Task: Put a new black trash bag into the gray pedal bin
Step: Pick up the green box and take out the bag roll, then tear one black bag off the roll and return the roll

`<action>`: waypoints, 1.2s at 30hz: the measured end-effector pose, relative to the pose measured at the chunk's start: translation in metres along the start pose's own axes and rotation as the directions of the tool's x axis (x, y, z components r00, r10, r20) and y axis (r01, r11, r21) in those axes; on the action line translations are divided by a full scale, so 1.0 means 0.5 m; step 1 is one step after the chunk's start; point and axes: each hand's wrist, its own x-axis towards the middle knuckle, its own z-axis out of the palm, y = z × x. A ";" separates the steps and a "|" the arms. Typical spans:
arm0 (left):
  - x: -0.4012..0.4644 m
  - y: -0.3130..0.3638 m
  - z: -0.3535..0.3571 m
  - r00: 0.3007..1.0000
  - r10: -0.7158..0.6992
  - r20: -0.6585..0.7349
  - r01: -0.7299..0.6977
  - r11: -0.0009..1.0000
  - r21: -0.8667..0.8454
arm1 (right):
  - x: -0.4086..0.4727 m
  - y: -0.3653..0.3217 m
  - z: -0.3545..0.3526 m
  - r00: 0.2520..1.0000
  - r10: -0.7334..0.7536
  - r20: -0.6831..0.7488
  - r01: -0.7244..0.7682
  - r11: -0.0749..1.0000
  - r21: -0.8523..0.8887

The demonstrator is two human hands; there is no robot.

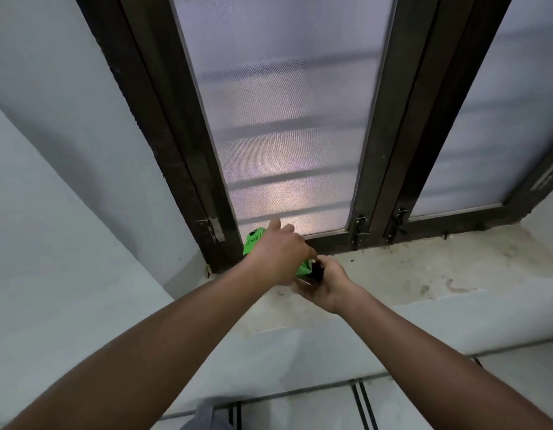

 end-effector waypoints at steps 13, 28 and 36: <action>-0.108 -0.029 0.237 0.879 -0.407 0.248 0.472 0.673 -0.569 | -0.013 -0.018 -0.028 0.941 -0.337 0.022 0.331 0.908 -0.258; -0.103 0.016 0.186 0.856 -0.273 0.438 0.277 -0.473 -0.836 | -0.031 0.007 0.005 0.910 -0.321 0.262 0.405 0.826 -0.393; -0.107 0.038 0.174 0.806 -0.118 0.580 0.281 -0.786 -0.550 | -0.059 0.024 0.042 0.924 -0.382 0.018 0.310 0.723 -0.618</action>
